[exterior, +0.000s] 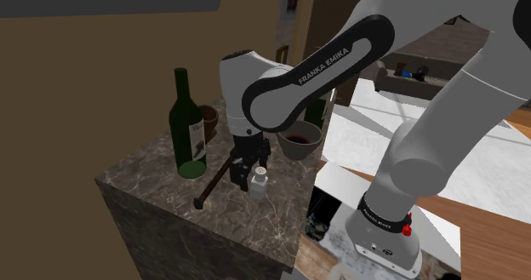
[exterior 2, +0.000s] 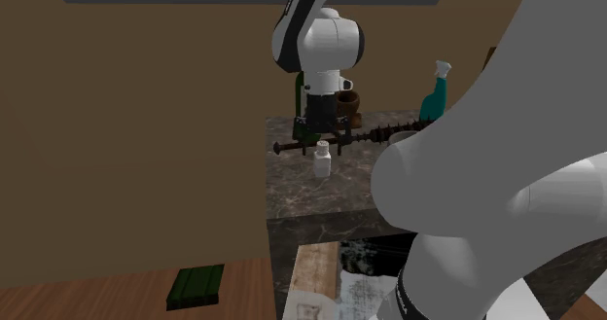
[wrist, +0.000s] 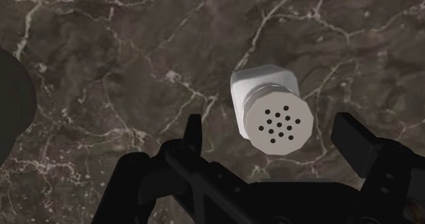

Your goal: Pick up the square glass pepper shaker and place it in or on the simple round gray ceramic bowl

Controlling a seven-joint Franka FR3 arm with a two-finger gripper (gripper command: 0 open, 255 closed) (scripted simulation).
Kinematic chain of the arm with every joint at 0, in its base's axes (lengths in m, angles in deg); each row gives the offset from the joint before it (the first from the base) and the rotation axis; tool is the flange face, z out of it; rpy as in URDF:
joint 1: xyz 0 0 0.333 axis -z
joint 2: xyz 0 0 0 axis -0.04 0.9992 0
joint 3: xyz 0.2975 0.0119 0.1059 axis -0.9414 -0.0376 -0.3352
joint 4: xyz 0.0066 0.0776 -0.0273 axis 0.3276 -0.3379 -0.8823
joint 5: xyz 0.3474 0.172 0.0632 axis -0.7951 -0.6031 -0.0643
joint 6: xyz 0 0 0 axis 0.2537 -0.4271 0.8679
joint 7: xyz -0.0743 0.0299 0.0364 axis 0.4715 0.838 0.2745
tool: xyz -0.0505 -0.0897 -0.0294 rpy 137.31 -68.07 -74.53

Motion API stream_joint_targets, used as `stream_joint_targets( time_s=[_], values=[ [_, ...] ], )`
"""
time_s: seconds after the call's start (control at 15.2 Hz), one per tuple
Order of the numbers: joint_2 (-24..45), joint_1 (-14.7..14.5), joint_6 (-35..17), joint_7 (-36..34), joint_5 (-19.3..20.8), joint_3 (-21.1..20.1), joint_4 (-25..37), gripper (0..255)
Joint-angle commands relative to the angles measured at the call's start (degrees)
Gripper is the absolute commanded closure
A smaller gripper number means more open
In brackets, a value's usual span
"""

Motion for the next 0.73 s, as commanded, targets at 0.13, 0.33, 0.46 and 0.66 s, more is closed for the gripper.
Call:
stream_joint_targets(
  time_s=[0.13,0.33,0.46,0.66],
  values=[
    [0.0,0.0,0.0,0.0,0.0,0.0,0.0,255],
    [0.0,0.0,0.0,0.0,0.0,0.0,0.0,255],
    [0.0,0.0,0.0,0.0,0.0,0.0,0.0,255],
    [0.0,0.0,0.0,0.0,0.0,0.0,0.0,255]
  ],
)
